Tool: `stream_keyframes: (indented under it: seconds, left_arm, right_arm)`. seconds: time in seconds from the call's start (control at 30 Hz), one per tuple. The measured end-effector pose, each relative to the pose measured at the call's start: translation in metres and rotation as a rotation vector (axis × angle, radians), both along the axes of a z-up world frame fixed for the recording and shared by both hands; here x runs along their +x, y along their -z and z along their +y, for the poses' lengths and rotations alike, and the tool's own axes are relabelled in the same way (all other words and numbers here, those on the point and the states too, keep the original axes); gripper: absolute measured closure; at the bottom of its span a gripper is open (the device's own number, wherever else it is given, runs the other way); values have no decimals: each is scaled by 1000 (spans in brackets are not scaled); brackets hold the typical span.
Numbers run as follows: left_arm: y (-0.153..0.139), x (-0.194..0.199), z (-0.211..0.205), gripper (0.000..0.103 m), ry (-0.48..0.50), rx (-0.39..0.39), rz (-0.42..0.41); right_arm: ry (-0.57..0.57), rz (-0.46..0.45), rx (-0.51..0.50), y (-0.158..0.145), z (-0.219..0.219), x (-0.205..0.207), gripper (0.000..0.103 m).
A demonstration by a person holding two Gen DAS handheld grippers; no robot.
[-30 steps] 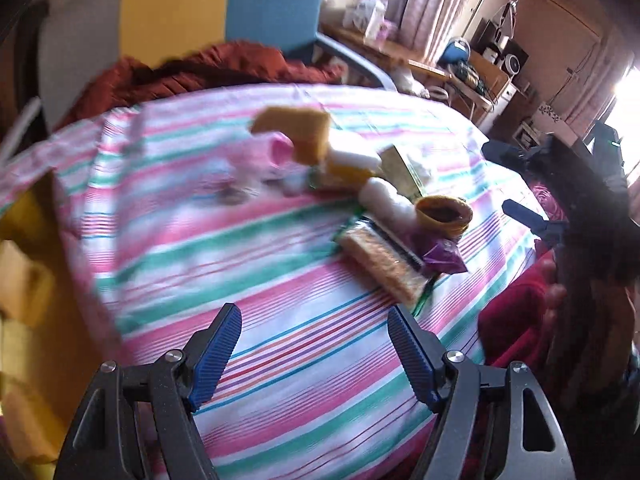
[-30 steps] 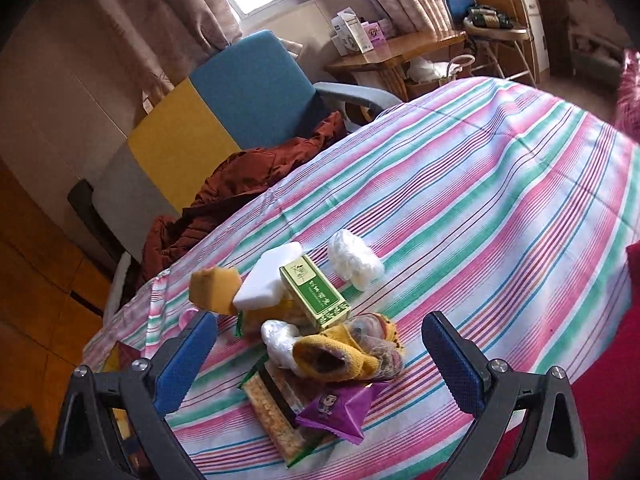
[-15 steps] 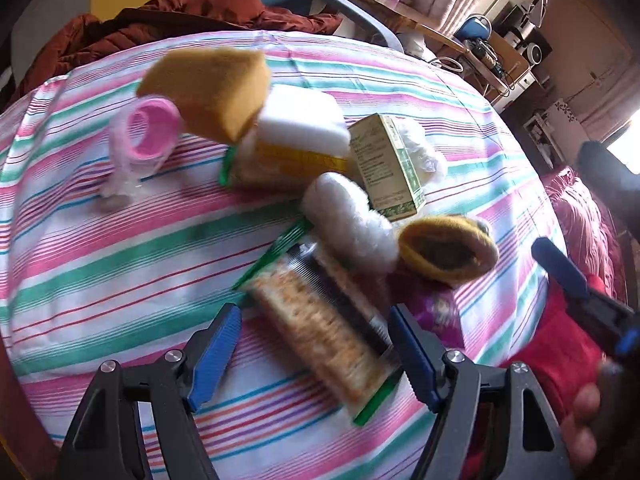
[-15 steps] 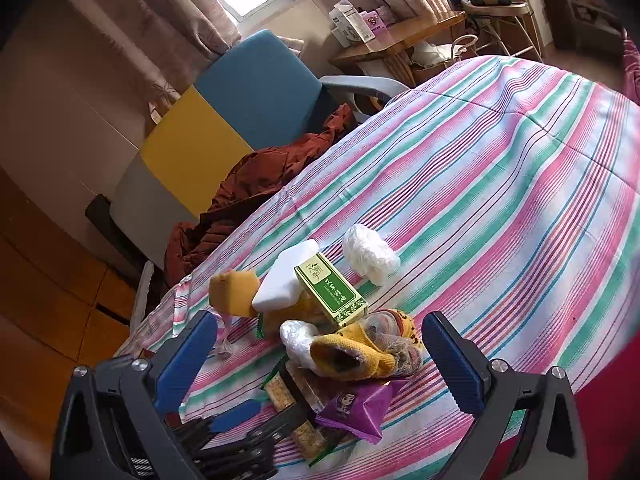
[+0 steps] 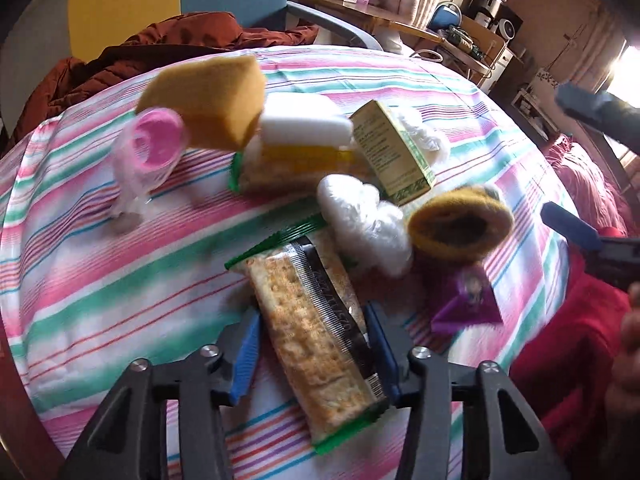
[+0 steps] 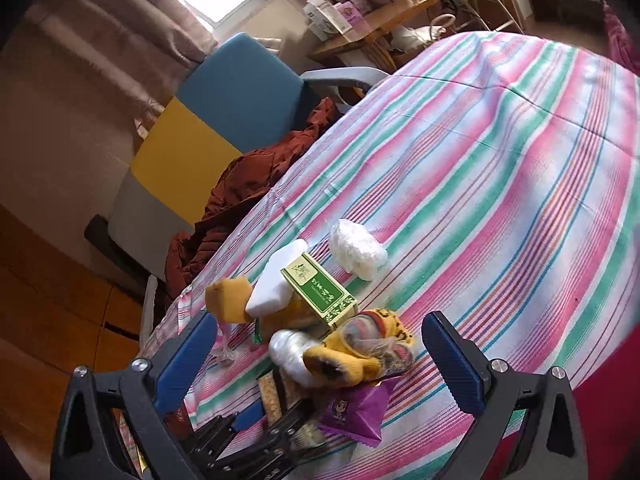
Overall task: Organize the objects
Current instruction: 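Grasp the cracker packet with the left gripper, then carry the cracker packet to the tray with left while right carries a purple packet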
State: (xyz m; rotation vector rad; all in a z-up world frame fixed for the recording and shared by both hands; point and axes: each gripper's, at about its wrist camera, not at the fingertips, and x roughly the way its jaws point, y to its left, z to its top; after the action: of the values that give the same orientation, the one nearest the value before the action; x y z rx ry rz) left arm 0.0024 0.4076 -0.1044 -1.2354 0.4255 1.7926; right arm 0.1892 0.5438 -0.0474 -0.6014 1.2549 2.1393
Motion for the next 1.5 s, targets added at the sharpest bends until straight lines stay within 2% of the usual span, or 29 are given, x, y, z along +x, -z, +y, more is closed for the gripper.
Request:
stream_keyframes:
  seconds: [0.27, 0.37, 0.43, 0.67, 0.83, 1.0, 1.03, 1.1, 1.17, 1.33, 1.5]
  left_arm:
    - [-2, 15, -54, 55, 27, 47, 43]
    - [-1, 17, -65, 55, 19, 63, 43]
    - [0, 17, -71, 55, 14, 72, 42]
    - [-1, 24, -87, 55, 4, 101, 56]
    - [1, 25, -89, 54, 3, 118, 57]
    - [2, 27, -92, 53, 4, 128, 67]
    - [2, 27, -92, 53, 5, 129, 67]
    - [2, 26, -91, 54, 10, 126, 66]
    - [1, 26, -90, 55, 25, 117, 69]
    - [-2, 24, -94, 57, 23, 109, 47]
    - [-16, 29, -113, 57, 29, 140, 40]
  right_arm:
    - [-56, -107, -10, 10, -4, -17, 0]
    - [-91, -186, -47, 22, -6, -26, 0]
    - [-116, -203, -98, 31, -7, -30, 0]
    - [-213, -274, -89, 39, -19, -47, 3]
    - [-289, -368, -53, 47, -32, -63, 16]
    - [-311, -470, -31, 57, -33, -69, 47]
    - [-321, -494, -22, 58, -34, -71, 49]
    - [-332, -531, 17, 58, -38, -75, 60]
    - [-340, -534, 20, 57, -40, -74, 64]
    - [-411, -494, 11, 50, -57, -74, 64]
    - [-458, -393, 5, 39, -79, -65, 64]
